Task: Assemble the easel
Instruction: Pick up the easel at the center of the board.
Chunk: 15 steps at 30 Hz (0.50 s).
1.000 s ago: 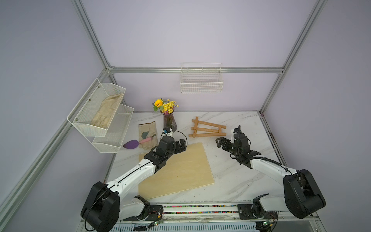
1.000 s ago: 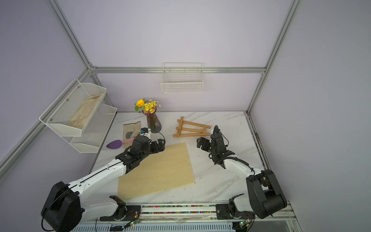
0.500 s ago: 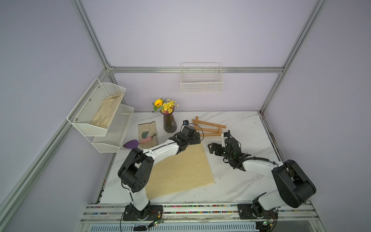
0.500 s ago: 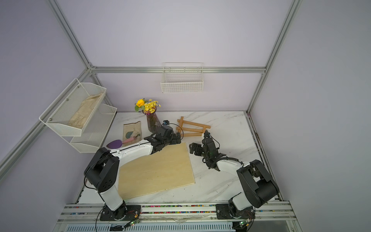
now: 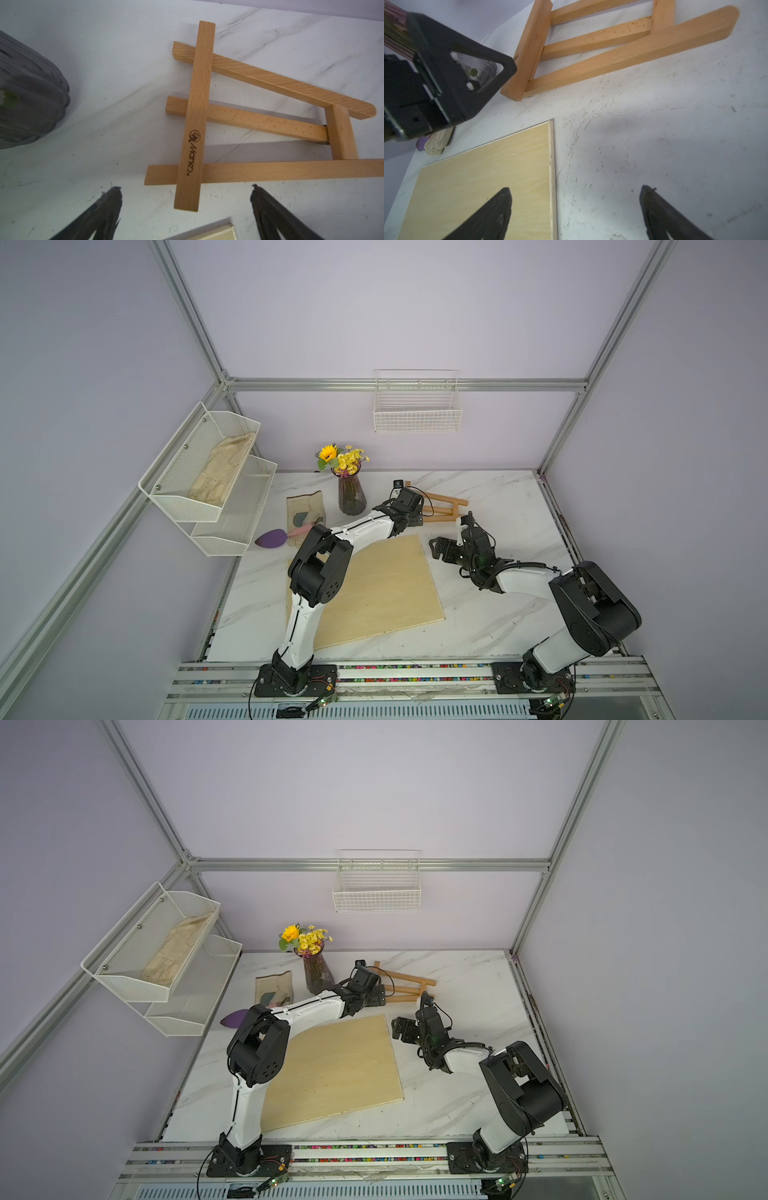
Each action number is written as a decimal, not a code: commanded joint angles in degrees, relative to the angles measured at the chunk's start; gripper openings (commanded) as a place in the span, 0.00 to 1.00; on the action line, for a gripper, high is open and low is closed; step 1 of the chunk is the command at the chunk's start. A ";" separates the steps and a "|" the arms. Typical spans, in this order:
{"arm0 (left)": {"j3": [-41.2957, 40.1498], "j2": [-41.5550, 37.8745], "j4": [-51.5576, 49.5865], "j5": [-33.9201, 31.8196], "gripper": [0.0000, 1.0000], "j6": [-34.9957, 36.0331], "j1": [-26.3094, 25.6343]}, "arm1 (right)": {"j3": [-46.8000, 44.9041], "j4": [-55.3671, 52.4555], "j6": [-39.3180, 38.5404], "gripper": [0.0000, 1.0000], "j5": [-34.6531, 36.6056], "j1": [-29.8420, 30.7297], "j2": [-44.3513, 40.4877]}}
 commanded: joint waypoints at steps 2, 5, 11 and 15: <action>7.19 2.71 -3.57 -2.86 0.92 1.68 0.42 | -0.07 2.07 0.19 0.97 1.39 0.52 -1.23; 9.35 4.40 -3.88 -2.16 0.88 2.37 0.97 | 0.20 1.94 0.14 0.97 1.43 0.53 -1.09; 12.27 7.07 -4.39 -0.82 0.78 2.88 2.10 | 0.60 1.51 0.14 0.97 1.43 0.51 -0.52; 14.13 8.87 -4.68 0.15 0.68 3.29 2.99 | 0.79 1.35 0.23 0.97 1.33 0.53 -0.15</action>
